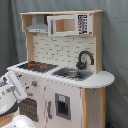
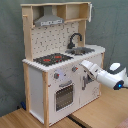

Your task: Play with the kitchen

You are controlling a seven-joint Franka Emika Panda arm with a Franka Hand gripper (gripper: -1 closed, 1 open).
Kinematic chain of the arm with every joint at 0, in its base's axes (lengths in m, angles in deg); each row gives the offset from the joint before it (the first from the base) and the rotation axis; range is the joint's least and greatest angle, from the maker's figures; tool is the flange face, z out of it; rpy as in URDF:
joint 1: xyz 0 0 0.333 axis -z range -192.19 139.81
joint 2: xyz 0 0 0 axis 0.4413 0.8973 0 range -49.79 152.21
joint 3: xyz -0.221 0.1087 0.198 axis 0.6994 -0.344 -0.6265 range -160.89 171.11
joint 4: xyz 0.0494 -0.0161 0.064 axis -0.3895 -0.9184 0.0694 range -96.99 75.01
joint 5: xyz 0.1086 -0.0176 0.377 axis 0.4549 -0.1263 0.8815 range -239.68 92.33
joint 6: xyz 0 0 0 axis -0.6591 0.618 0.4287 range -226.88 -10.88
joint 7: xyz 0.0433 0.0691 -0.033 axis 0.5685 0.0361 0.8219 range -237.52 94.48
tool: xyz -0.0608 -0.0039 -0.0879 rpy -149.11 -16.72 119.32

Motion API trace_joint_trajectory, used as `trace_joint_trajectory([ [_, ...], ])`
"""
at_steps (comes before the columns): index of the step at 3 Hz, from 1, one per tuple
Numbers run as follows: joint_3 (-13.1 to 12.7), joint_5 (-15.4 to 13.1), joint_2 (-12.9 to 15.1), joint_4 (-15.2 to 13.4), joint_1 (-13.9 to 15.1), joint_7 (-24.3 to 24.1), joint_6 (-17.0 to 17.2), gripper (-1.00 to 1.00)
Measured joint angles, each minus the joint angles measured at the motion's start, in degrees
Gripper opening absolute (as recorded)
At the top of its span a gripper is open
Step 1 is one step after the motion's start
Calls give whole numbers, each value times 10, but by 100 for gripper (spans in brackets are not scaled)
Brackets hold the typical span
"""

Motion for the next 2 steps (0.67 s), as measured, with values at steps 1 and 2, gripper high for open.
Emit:
trace_joint_trajectory([
  [1, -19, 0, 1, -4, -40, 4, 40, 100],
  [2, -39, 1, 2, -5, -73, 3, 83, 100],
])
